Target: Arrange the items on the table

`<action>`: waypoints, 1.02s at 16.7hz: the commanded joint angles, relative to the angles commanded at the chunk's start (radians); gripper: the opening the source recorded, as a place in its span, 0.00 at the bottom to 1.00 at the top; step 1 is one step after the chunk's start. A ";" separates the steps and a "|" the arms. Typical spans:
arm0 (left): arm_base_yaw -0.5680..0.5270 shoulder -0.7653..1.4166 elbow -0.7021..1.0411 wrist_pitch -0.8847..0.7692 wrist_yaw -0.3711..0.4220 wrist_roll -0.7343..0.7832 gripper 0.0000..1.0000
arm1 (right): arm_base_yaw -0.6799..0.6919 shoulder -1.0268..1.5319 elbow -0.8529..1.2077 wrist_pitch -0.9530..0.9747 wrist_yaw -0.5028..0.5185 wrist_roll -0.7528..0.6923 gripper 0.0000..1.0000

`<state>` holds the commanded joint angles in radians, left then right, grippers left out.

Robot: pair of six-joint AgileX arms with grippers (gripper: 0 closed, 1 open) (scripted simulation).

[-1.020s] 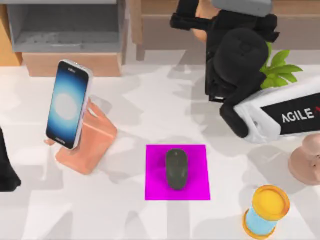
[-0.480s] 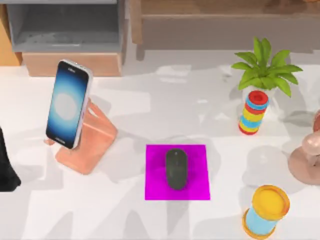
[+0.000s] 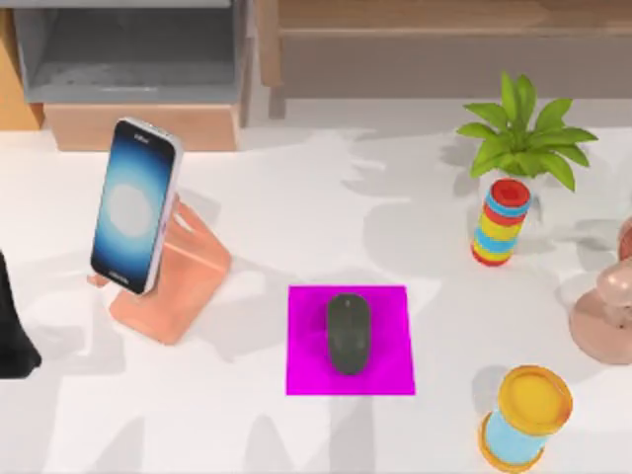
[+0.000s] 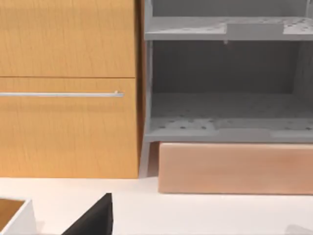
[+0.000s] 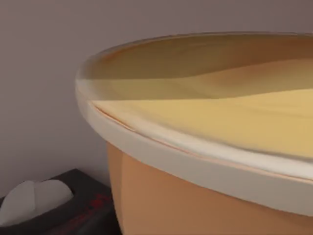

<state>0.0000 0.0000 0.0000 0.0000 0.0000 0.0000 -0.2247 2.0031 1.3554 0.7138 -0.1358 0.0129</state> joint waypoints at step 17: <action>0.000 0.000 0.000 0.000 0.000 0.000 1.00 | -0.074 0.021 0.034 -0.057 -0.129 -0.004 0.00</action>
<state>0.0000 0.0000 0.0000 0.0000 0.0000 0.0000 -0.2987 2.0246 1.3892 0.6572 -0.2650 0.0090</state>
